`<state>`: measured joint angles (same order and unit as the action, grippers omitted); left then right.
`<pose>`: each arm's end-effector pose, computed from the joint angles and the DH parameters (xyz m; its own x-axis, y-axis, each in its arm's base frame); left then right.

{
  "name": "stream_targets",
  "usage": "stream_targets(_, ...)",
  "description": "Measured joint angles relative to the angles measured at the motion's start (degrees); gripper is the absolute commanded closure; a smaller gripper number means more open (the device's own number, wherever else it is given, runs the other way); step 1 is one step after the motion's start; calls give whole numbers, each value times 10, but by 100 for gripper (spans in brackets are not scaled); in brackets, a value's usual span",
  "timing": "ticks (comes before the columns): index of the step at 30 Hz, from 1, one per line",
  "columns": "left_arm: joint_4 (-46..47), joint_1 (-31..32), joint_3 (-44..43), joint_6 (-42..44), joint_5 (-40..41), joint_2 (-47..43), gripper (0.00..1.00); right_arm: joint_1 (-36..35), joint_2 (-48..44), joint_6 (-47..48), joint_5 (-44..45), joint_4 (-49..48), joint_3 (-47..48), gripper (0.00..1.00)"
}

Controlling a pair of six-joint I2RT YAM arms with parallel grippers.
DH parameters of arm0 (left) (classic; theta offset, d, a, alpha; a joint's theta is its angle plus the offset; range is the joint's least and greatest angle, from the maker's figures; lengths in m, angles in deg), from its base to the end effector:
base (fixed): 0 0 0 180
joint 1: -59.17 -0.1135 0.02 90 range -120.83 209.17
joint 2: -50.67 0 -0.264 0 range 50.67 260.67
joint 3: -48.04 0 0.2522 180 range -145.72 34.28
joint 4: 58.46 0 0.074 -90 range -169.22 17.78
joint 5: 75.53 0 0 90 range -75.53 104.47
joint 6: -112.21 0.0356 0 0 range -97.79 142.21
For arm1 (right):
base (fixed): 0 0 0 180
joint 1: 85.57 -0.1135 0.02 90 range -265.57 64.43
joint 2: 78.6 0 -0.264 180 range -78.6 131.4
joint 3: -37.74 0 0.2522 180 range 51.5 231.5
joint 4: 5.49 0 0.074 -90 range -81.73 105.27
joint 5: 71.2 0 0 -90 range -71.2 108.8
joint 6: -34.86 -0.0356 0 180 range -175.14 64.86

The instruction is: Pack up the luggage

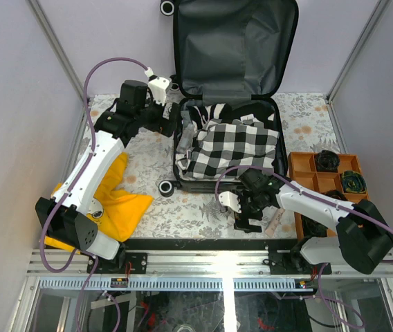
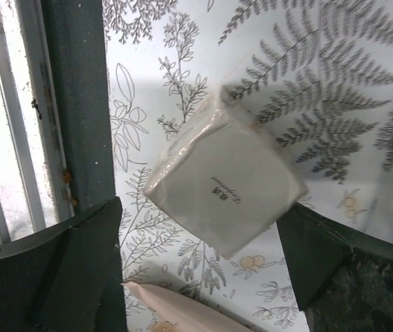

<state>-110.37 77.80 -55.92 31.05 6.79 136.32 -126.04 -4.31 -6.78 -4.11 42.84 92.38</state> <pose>0.3116 -0.1101 0.3955 -0.4533 0.3135 -0.8344 0.4976 0.8656 0.0549 0.1630 0.1573 0.1838 0.0612 -0.8527 -0.5188 -0.9981 -0.0470 -0.0404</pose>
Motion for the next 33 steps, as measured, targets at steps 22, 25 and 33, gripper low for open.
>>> stream_targets(22, 1, -5, 17, 0, 0, -10, 0, -84, 57, -109, 22, -74, 10, 53)
stream_targets(25, 1, -6, 18, -2, 0, -12, 0, -85, 54, -118, 32, -65, 16, 67)
stream_targets(33, 3, -46, 18, -36, -33, -12, 0, -83, 53, -128, 40, 52, 226, 75)
